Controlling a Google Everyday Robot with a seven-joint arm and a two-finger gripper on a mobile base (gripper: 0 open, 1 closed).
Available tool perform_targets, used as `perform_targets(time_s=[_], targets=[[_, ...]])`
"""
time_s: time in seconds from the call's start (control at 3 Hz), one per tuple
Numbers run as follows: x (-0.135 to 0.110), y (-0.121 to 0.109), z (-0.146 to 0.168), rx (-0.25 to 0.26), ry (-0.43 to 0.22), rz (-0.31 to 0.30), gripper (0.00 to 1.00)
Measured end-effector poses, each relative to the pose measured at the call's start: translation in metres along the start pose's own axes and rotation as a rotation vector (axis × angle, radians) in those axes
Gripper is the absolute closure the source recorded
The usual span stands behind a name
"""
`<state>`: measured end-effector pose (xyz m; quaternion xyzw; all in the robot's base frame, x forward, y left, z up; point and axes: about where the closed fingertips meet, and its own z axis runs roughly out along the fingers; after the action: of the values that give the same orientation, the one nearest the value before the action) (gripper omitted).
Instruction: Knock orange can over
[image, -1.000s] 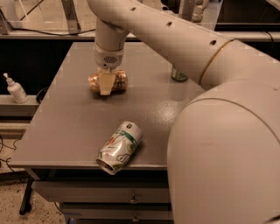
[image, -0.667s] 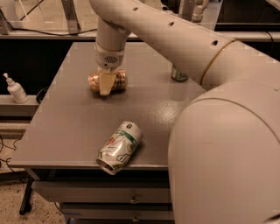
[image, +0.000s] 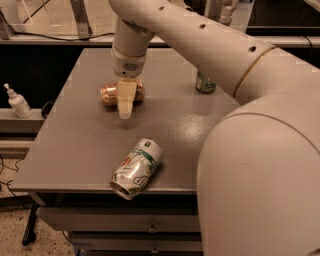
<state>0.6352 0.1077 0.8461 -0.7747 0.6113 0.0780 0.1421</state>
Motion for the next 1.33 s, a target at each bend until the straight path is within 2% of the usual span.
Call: perform_targets(time_s=[0.33,0.67,1.0,1.33], targets=[[0.005,0.0,-0.005,0.007,-0.032,0.022,0.0],[0.027,-0.006,-0.034,0.059,-0.107,0.084,0.0],[0.056,-0.007,-0.087,0.143,-0.174,0.142,0.0],[0.088,0.004,-0.141,0.214,-0.197,0.183,0.0]])
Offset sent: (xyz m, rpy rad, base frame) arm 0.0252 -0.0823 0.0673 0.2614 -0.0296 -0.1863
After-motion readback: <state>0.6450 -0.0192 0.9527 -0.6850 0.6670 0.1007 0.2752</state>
